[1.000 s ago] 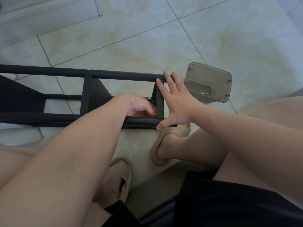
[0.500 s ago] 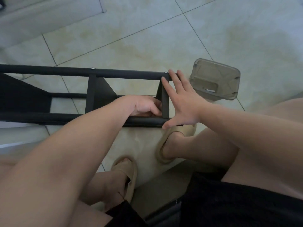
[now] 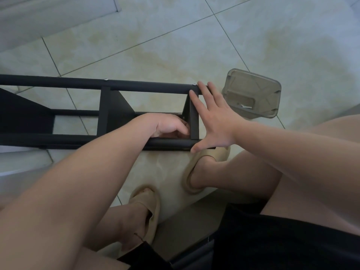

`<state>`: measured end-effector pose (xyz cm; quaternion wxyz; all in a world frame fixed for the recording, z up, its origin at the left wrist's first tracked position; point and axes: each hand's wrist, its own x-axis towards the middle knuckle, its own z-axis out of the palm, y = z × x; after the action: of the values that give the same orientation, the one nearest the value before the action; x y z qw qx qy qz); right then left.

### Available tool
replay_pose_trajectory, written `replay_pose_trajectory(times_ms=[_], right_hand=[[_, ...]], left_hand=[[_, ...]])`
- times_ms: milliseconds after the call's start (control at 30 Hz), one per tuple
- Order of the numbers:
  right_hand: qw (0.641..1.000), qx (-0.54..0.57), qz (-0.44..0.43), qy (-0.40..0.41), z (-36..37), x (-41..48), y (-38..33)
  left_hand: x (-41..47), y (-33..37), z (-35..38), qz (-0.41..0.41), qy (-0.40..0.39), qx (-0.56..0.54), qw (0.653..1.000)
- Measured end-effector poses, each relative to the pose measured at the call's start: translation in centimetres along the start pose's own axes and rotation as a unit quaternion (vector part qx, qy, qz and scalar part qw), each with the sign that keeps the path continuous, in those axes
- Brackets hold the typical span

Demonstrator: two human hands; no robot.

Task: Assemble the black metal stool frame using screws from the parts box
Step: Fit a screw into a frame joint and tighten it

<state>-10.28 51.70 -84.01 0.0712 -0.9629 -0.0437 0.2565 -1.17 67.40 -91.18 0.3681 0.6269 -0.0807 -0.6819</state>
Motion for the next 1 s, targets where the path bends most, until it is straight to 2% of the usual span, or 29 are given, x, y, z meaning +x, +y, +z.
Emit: replay_pose_trajectory(times_ms=[67, 433, 1000], right_hand=[[1.0, -0.003, 0.001, -0.001, 0.0, 0.0, -0.1], [1.0, -0.006, 0.003, -0.002, -0.2, -0.2, -0.3], [1.0, -0.003, 0.002, 0.001, -0.2, -0.2, -0.3]], left_hand=[[-0.1, 0.2, 0.1, -0.019, -0.019, -0.015, 1.0], [-0.3, 2.6, 0.4, -0.065, 0.012, 0.035, 0.997], [-0.3, 2.4, 0.6, -0.04, 0.027, 0.016, 0.999]])
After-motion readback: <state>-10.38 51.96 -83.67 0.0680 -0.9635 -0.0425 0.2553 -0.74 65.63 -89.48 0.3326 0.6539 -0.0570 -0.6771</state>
